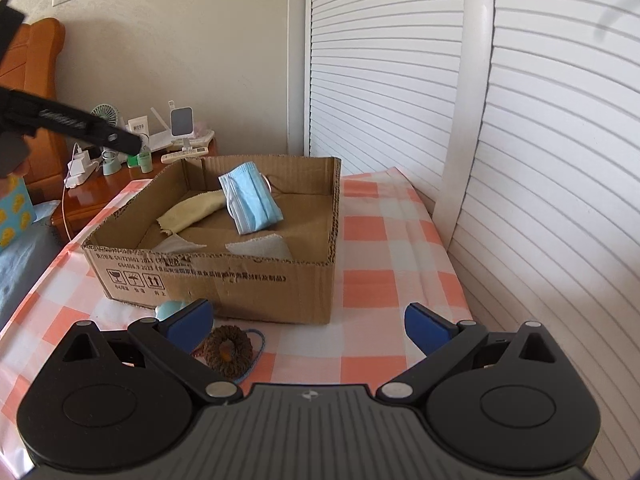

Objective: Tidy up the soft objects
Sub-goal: 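Move the left tool to the blue floral sachet while the right tool approaches the brown hair tie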

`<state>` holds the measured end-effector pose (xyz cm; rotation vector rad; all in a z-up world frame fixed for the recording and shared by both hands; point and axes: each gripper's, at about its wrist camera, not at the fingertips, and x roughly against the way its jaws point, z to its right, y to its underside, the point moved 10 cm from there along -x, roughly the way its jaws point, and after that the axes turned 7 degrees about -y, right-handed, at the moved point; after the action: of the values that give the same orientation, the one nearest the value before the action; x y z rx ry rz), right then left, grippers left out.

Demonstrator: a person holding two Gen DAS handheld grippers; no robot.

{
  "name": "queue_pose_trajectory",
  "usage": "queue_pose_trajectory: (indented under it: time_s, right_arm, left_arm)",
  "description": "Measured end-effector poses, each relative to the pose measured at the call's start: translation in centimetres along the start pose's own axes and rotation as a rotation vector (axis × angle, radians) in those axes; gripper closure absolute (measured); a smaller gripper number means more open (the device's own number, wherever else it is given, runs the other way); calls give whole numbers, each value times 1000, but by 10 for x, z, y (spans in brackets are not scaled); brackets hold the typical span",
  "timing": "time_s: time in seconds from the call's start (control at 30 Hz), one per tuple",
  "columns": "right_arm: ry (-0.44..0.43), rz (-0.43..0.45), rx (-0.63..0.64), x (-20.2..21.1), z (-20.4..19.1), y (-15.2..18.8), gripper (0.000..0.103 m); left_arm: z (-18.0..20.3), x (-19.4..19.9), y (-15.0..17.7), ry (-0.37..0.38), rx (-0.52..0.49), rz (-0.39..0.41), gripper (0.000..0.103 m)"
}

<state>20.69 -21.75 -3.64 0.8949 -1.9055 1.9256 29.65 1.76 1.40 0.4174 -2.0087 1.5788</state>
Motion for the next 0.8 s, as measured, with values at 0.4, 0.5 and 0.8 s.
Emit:
queue_pose_trajectory:
  time_s: [0.4, 0.5, 0.8]
  right_arm:
    - [-30, -13, -44, 9, -11, 28, 0]
    - [-34, -18, -61, 9, -8, 35, 0]
    - [25, -55, -74, 5, 14, 57, 0]
  left_arm:
    - [50, 52, 92, 52, 59, -24, 1]
    - [58, 59, 97, 27, 44, 3, 1]
    - [104, 38, 118, 112, 9, -52, 1]
